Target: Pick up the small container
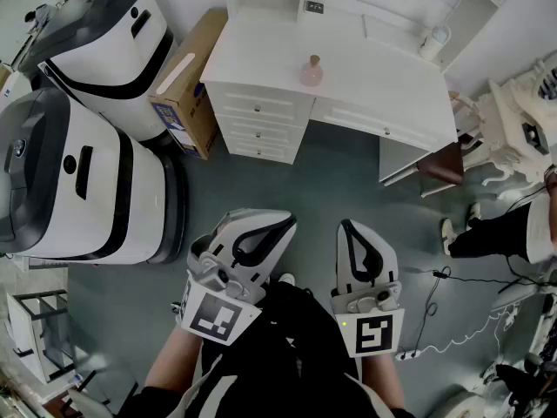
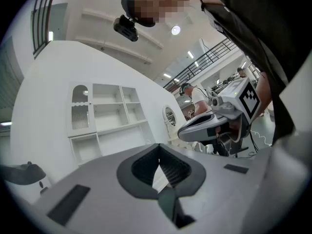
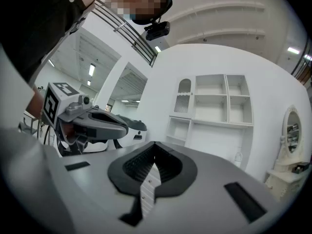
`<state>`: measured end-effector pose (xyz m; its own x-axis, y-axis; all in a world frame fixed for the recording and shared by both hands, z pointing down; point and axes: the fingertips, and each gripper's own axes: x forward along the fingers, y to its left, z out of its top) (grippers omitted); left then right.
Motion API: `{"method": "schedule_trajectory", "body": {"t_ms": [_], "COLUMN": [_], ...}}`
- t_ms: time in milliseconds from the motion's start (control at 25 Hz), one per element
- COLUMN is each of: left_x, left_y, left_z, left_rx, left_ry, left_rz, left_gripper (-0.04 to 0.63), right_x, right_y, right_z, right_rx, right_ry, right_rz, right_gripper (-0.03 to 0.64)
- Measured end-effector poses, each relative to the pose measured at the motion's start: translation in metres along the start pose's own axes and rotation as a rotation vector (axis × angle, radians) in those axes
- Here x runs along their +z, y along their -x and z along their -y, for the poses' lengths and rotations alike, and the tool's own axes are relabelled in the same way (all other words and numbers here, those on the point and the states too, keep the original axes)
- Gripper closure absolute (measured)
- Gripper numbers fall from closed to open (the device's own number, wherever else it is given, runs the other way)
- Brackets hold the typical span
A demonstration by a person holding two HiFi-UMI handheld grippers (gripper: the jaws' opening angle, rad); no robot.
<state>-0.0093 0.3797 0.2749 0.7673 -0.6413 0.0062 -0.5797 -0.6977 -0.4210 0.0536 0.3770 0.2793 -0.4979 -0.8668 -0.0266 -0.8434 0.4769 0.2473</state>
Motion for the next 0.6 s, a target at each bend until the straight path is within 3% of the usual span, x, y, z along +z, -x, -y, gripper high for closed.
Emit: {"method": "schedule_trajectory", "body": {"t_ms": [600], "left_x": [-0.002], "left_y": [0.009], "left_z": [0.0012], "left_rx": [0.002], "left_ry": [0.014], "left_rz": [0.003], "left_gripper": [0.595], "right_x": [0.0028], "right_y": [0.0029], "right_z": [-0.0059], "right_rx": [-0.009], "right_ry": [0.007], "right_rz": [0.0], "right_gripper": [0.615]}}
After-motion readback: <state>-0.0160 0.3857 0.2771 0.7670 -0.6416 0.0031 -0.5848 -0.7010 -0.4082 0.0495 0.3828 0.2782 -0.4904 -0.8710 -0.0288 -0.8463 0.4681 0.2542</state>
